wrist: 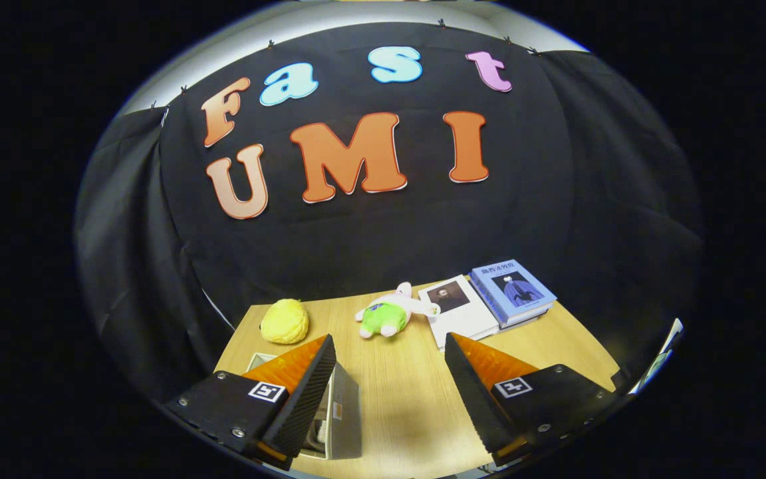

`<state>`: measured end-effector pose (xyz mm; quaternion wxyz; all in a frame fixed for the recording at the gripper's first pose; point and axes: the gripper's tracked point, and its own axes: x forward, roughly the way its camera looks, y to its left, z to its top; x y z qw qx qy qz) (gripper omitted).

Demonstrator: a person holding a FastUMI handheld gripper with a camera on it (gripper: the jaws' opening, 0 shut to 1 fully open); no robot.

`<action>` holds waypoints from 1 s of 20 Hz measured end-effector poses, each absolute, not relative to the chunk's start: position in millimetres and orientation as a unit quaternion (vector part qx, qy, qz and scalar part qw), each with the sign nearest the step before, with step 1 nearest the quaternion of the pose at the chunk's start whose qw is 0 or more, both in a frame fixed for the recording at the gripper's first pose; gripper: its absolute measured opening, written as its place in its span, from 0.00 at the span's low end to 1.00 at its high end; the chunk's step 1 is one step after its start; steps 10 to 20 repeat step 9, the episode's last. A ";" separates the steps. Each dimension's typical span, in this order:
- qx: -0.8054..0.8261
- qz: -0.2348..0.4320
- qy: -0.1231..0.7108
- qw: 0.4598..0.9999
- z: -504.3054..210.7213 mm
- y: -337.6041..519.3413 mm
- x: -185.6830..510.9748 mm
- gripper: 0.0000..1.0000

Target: Open the storage box then place both shoes into the box .Put the left shoe in first, then the right shoe, with the right side of both shoes facing outward in a uniform manner.

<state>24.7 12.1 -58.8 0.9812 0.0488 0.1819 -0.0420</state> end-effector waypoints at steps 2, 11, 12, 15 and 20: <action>0.042 -0.063 0.159 0.984 -41.4 -17.7 14.9 0.98; 0.059 -0.127 0.121 0.983 -12.9 -92.8 -25.4 0.98; 0.059 -0.127 0.121 0.983 -12.9 -92.8 -25.4 0.98; 0.059 -0.127 0.121 0.983 -12.9 -92.8 -25.4 0.98; 0.059 -0.127 0.121 0.983 -12.9 -92.8 -25.4 0.98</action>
